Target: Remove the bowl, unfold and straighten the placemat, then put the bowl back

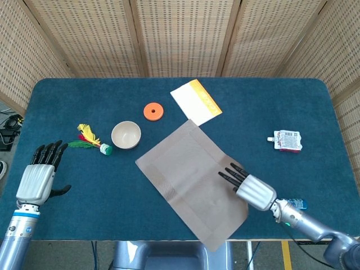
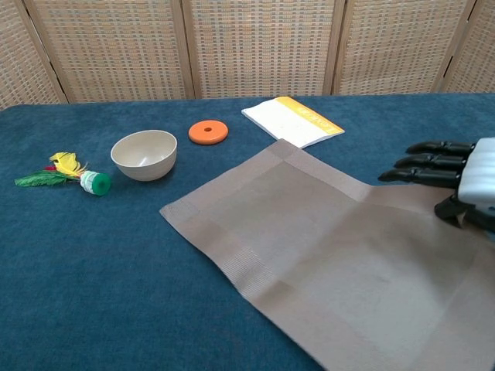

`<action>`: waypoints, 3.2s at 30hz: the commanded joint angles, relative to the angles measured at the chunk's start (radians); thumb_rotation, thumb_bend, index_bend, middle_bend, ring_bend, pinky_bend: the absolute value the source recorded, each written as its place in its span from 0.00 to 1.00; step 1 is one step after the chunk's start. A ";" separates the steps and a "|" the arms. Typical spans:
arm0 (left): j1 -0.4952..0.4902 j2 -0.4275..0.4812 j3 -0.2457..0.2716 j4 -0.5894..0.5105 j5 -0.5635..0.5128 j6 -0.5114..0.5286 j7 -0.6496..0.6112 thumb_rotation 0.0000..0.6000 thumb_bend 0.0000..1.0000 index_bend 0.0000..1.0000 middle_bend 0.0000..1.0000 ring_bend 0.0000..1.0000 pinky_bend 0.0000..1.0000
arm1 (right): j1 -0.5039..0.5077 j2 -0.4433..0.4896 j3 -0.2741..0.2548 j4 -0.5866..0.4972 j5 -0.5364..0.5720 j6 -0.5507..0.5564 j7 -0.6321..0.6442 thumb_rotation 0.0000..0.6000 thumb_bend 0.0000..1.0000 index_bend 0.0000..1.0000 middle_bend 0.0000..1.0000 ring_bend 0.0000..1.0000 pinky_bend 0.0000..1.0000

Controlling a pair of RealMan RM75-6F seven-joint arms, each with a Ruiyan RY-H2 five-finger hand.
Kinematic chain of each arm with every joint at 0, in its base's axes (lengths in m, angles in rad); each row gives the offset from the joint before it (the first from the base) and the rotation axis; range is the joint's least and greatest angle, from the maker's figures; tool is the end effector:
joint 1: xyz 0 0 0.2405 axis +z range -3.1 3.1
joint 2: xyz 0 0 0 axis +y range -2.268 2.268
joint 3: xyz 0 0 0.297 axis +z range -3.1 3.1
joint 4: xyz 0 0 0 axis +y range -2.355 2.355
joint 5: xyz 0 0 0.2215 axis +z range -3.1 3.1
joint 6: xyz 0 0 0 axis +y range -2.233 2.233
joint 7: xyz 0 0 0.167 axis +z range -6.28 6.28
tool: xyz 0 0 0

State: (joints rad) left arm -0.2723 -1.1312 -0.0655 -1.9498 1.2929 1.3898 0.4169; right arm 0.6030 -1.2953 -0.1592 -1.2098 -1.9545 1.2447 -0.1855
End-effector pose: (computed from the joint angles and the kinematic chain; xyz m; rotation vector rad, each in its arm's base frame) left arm -0.2656 0.2548 0.1284 -1.4931 -0.9120 -0.8384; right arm -0.2781 -0.3138 0.0459 2.3222 -0.0606 0.7532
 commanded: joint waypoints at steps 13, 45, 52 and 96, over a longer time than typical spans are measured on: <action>-0.005 -0.015 -0.003 0.009 -0.015 -0.018 0.027 1.00 0.00 0.00 0.00 0.00 0.00 | 0.257 -0.099 0.038 0.472 -0.145 -0.104 -0.136 1.00 0.58 0.74 0.00 0.00 0.00; -0.246 -0.139 0.008 0.302 0.354 -0.268 -0.343 1.00 0.00 0.00 0.00 0.00 0.00 | -0.256 0.148 0.199 -0.322 0.517 0.187 -0.043 1.00 0.00 0.00 0.00 0.00 0.00; -0.366 -0.246 -0.001 0.444 0.425 -0.355 -0.401 1.00 0.00 0.10 0.00 0.00 0.00 | -0.350 0.123 0.179 -0.425 0.536 0.268 -0.060 1.00 0.00 0.00 0.00 0.00 0.00; -0.616 -0.703 0.109 1.013 0.475 -0.434 -0.520 1.00 0.09 0.27 0.00 0.00 0.00 | -0.449 0.064 0.211 -0.437 0.494 0.268 -0.042 1.00 0.00 0.00 0.00 0.00 0.00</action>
State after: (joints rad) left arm -0.8840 -1.8305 0.0425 -0.9367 1.7707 0.9613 -0.1030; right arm 0.1547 -1.2327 0.0509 -1.6451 -1.4593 1.5111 -0.2286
